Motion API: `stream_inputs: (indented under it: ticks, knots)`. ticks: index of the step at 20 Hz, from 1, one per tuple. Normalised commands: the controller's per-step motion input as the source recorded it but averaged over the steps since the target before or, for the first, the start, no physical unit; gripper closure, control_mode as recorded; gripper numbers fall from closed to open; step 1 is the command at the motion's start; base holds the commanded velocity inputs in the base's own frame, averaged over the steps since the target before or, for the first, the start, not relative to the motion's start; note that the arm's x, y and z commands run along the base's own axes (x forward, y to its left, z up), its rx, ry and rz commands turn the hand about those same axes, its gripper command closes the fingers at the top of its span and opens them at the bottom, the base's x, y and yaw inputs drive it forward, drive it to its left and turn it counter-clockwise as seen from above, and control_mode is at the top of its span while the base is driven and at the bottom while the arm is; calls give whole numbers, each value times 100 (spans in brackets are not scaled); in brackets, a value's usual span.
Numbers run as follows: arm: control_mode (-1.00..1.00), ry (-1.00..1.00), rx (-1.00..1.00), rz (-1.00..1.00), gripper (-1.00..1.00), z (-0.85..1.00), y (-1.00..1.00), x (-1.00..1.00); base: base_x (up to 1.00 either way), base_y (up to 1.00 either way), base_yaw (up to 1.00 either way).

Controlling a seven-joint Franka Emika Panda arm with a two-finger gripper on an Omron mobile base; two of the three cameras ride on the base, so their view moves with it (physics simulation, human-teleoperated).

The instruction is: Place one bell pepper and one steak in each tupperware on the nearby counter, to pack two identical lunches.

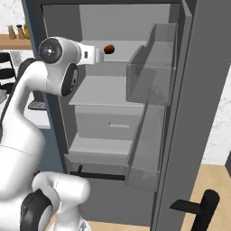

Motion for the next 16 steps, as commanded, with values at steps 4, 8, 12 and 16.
stream_inputs:
  ticks: [4,8,12,16]
  knots:
    - [-100,0,0,0,-100,-13,0,51,0,0,0]
    - [-100,6,0,0,-100,-6,0,55,0,0,0]
    - [-100,13,0,0,-100,0,0,55,0,0,0]
    - [-100,14,0,0,-100,0,0,44,0,0,0]
